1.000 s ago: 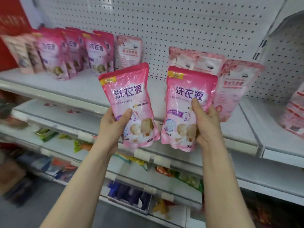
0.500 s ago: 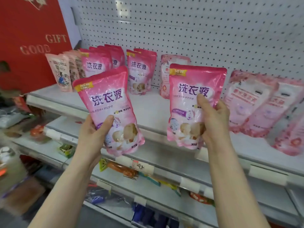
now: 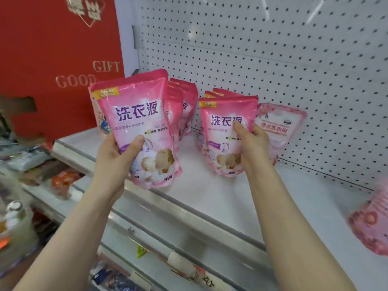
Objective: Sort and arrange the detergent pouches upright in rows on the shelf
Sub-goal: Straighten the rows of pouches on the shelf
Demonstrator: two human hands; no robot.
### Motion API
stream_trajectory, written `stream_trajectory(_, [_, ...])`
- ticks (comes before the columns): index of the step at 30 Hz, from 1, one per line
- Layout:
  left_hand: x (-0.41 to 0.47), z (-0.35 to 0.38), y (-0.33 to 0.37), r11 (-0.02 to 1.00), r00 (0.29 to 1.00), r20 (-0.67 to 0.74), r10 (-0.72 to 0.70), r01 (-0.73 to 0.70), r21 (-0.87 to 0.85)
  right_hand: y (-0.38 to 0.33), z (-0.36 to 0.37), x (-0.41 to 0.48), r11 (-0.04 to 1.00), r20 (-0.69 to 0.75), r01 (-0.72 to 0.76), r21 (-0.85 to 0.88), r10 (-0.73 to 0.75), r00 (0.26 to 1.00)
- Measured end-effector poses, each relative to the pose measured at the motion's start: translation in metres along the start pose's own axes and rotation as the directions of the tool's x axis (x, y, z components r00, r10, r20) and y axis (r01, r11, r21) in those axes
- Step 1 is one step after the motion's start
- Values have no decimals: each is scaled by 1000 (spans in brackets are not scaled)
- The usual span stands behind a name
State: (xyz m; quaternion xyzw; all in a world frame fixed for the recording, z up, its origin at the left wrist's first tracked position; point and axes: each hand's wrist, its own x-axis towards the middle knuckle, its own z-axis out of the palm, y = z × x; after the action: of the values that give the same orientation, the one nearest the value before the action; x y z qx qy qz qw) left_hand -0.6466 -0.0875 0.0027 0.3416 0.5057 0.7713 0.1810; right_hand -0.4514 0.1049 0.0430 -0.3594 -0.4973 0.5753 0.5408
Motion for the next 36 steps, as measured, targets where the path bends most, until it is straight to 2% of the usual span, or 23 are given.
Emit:
stream_trajectory(5, [26, -12, -9, 1000, 1000, 3, -7, 7, -14, 27, 37, 30, 980, -21, -83, 182, 88, 996])
stream_trajectory(10, [46, -20, -17, 999, 996, 86, -40, 43, -32, 46, 66, 25, 946, -85, -52, 320, 84, 993])
stream_trajectory(13, [54, -26, -22, 998, 988, 145, -60, 65, -27, 54, 73, 22, 979, -108, -23, 203, 45, 993])
stream_trajectory(16, [58, -32, -27, 996, 979, 185, -81, 86, -16, 45, 72, 20, 997, -145, 74, 15, -71, 987])
stream_trajectory(19, [59, -32, -31, 994, 969, 227, -100, 108, -20, 35, 67, 20, 982, -205, 152, -114, -173, 963])
stream_trajectory(26, [59, -30, -39, 989, 942, 308, -133, 145, -15, 33, 66, 16, 927, -369, 203, -316, -317, 874])
stream_trajectory(33, [61, -22, -42, 987, 920, 362, -150, 161, 0, 24, 66, 5, 870, -408, 161, -465, -372, 834])
stream_trajectory(36, [60, -18, -42, 987, 909, 390, -148, 160, 1, 20, 62, 3, 835, -343, 173, -523, -392, 854])
